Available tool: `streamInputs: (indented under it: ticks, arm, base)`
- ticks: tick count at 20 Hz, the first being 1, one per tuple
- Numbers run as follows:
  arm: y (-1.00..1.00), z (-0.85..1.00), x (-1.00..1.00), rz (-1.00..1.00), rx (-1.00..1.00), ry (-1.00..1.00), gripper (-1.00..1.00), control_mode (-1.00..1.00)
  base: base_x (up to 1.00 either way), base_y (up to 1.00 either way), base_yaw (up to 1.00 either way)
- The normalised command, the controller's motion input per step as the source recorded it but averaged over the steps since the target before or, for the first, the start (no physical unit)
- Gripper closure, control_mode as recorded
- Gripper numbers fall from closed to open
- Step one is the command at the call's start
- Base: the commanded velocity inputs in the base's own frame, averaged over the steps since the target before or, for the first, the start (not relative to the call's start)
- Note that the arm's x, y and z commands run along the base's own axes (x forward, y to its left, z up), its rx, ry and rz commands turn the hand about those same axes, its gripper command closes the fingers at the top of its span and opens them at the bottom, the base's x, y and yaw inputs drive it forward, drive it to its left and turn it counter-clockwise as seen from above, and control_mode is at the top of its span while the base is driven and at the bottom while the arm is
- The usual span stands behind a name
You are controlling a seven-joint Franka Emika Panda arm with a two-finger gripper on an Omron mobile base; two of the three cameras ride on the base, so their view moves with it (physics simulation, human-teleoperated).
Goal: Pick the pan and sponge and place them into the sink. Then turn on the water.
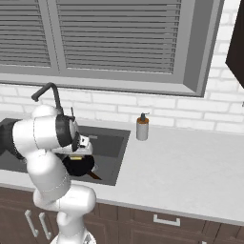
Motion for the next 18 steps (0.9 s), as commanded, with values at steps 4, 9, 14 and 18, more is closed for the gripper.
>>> streamInputs:
  ticks: [4,9,14,18]
  arm:
    - [0.18,-0.5,0.34,0.0,0.0,0.0,1.0,-1.0]
    - [0.18,-0.44,0.33,0.0,0.0,0.0,1.0,-1.0]
    - [0.04,-0.37,0.3,0.0,0.0,0.0,1.0,-1.0]
    - [0.0,-0.37,0.19,0.0,0.0,0.0,1.0,-1.0]
  base:
    - [0.0,0.0,0.0]
    - [0.0,0.0,0.0]
    - [0.0,0.0,0.0]
    - [0.0,0.0,0.0]
